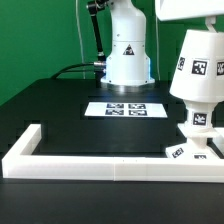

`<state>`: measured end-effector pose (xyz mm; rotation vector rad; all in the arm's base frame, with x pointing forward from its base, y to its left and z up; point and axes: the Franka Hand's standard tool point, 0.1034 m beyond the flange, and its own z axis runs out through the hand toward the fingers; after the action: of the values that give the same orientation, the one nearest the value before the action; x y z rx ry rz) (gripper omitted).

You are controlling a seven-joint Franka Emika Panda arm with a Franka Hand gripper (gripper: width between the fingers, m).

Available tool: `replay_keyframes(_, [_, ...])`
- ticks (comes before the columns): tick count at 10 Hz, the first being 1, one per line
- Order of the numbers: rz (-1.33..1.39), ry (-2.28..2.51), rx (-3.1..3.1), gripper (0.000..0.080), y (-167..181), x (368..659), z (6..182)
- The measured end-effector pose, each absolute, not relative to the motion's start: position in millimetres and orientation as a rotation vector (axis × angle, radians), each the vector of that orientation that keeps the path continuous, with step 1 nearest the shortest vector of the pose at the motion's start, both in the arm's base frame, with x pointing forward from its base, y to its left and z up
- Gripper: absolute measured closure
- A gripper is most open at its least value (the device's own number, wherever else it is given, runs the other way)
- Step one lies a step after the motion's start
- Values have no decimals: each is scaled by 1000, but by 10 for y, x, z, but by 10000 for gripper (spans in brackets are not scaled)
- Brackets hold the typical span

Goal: Assemble lamp

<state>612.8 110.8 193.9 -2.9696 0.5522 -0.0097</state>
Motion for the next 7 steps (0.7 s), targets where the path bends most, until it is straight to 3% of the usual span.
replay_keyframes(7, [-26, 534, -2987, 755, 1170, 6130, 1656])
